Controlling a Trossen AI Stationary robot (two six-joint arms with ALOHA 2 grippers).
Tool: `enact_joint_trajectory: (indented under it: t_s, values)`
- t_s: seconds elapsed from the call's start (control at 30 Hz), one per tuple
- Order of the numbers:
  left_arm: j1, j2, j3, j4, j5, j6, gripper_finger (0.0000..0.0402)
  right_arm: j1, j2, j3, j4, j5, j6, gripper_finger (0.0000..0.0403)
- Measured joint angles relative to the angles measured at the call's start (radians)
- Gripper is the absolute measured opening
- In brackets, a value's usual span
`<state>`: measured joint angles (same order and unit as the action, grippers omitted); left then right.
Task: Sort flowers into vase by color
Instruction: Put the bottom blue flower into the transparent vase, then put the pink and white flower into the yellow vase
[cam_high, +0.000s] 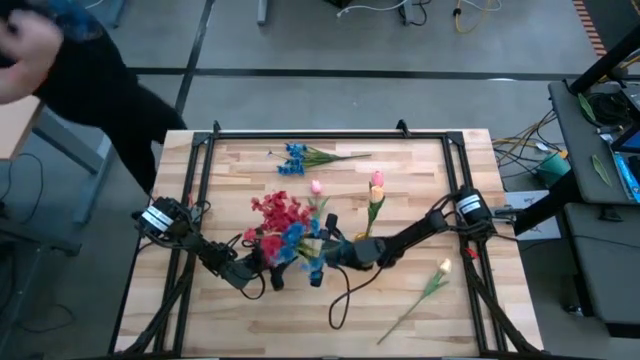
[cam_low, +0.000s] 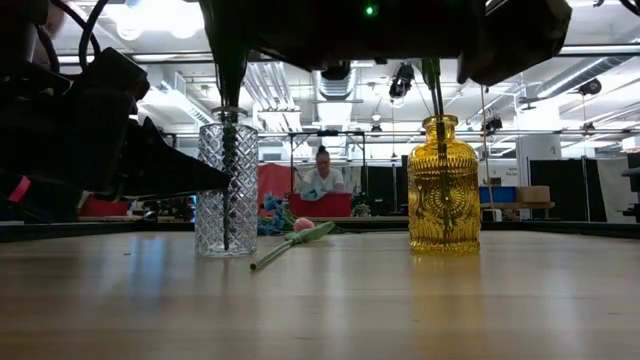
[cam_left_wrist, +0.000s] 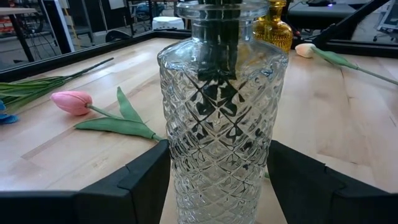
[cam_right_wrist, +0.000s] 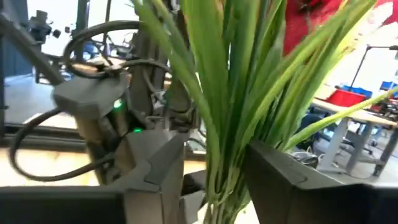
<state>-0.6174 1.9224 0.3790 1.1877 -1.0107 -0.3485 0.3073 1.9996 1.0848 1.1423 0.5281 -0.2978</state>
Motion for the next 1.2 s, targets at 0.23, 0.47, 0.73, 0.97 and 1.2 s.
enact_joint_trajectory:
  t_s: [0.23,0.47,0.73,0.97,1.2]
  values:
    - [0.0,0.0,0.0,-0.001,0.0,0.0,0.0231,0.013,-0.023,0.0,-0.015,0.007,-0.017,0.0163]
    - [-0.001,0.0,0.0,-0.001,-0.001,0.0,0.0231,0.013,-0.03,0.0,-0.099,0.024,-0.003,0.0097]
    - [-0.001,0.0,0.0,-0.002,-0.021,-0.003,0.0231,0.02,-0.03,-0.001,-0.152,0.027,0.021,0.0081]
    - [-0.001,0.0,0.0,-0.002,-0.027,-0.012,0.025,0.031,-0.034,-0.001,-0.156,0.076,0.019,0.0139]
    - [-0.001,0.0,0.008,-0.001,-0.028,-0.016,0.028,0.051,-0.08,-0.001,-0.259,0.097,0.053,0.0197]
